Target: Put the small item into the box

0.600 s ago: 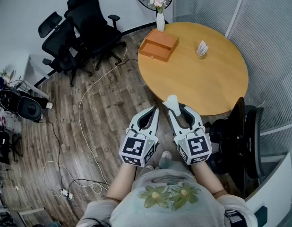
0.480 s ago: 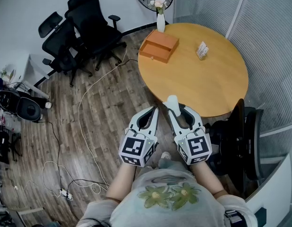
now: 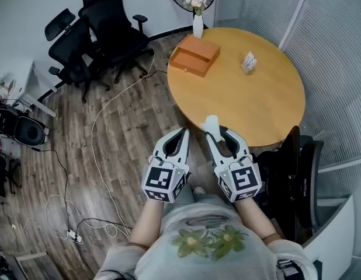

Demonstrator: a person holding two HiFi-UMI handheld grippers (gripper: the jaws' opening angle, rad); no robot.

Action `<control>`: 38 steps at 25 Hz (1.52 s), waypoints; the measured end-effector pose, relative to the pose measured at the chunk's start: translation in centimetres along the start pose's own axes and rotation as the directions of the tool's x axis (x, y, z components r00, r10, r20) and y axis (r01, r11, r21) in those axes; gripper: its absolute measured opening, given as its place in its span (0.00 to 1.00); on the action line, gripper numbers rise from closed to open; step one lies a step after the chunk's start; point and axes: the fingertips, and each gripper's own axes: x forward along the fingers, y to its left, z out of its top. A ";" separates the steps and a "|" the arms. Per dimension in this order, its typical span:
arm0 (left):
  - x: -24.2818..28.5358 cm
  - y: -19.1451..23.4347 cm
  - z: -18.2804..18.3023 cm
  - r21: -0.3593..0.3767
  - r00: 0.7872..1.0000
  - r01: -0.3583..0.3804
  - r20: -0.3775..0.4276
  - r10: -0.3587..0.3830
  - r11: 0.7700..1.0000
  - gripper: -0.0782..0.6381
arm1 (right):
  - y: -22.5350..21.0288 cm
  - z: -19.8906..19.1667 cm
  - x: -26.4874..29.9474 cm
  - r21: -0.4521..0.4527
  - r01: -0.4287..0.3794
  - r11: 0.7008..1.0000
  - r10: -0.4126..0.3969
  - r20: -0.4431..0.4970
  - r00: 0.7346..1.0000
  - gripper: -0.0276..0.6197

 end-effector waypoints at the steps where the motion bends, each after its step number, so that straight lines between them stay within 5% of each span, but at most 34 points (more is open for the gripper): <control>1: 0.2 0.3 -0.1 -0.004 1.000 -0.005 -0.001 0.005 1.000 0.11 | -0.1 -0.1 0.3 0.000 -0.005 1.000 0.005 -0.003 1.000 0.26; 13: 7.4 7.2 -0.9 -0.032 1.000 -0.008 -0.023 0.007 0.999 0.11 | -2.6 -1.0 9.5 0.003 -0.029 1.000 0.029 -0.024 0.999 0.26; 38: 30.7 26.7 4.4 0.024 0.991 0.123 -0.059 -0.121 0.992 0.11 | -16.6 4.5 37.1 0.014 0.116 0.993 -0.117 0.019 0.993 0.26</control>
